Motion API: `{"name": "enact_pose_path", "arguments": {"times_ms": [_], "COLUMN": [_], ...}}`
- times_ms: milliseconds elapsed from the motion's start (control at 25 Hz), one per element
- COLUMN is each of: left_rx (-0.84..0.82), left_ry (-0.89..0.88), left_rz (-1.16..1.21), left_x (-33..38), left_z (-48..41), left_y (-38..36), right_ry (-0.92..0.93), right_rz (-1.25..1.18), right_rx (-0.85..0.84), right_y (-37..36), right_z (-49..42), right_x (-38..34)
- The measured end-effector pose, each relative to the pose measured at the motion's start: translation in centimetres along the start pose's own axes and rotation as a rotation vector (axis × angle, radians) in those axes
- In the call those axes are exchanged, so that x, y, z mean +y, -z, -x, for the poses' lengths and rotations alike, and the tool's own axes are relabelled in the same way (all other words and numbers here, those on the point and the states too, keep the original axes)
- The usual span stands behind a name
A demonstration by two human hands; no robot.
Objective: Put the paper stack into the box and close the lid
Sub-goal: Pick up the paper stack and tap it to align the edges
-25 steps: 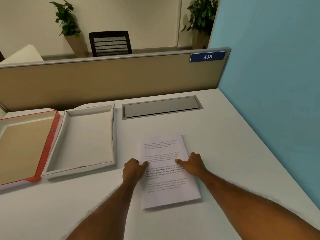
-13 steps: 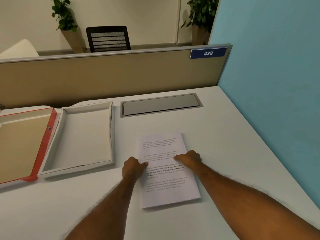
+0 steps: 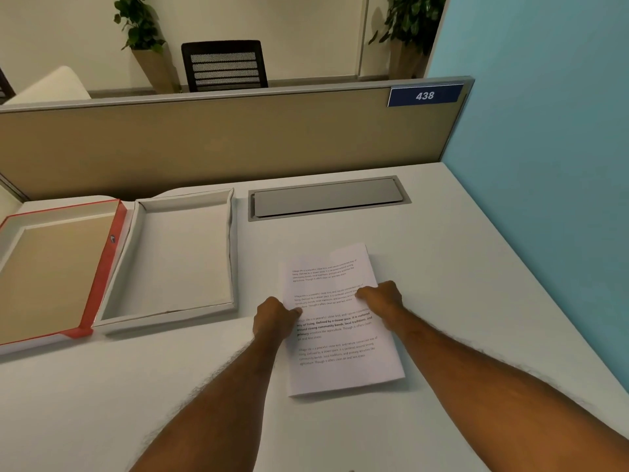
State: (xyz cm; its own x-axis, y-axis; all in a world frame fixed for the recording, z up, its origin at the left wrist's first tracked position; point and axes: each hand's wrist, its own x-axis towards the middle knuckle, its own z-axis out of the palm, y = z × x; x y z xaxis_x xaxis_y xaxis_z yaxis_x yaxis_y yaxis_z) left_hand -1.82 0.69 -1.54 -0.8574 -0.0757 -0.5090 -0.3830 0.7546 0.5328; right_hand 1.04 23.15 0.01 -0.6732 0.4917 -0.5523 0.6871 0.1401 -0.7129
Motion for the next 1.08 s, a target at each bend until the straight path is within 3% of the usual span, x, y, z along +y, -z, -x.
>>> {"name": "enact_pose_path", "arguments": {"times_ms": [280, 520, 640, 800, 1080], "left_rx": [-0.009, 0.057, 0.093, -0.023, 0.239], "left_ry": [-0.015, -0.109, -0.151, -0.251, -0.591], "left_rz": [0.0, 0.209, 0.1, 0.48, 0.609], "left_x": [-0.2, -1.2, -0.9, 0.4, 5.4], "left_z": [0.0, 0.0, 0.4, 0.8, 5.1], "left_y": [-0.1, 0.2, 0.4, 1.0, 4.2], "right_ry": [-0.033, 0.252, 0.368, 0.47, 0.596], "right_rz": [-0.137, -0.193, -0.289, -0.275, -0.221], "right_rx": [-0.046, 0.002, -0.071, -0.119, -0.03], "right_y": [0.6, 0.7, 1.5, 3.0, 4.9], "right_z": [-1.0, 1.9, 3.6, 4.8, 5.7], "right_x": [0.5, 0.7, 0.6, -0.4, -3.9]}}
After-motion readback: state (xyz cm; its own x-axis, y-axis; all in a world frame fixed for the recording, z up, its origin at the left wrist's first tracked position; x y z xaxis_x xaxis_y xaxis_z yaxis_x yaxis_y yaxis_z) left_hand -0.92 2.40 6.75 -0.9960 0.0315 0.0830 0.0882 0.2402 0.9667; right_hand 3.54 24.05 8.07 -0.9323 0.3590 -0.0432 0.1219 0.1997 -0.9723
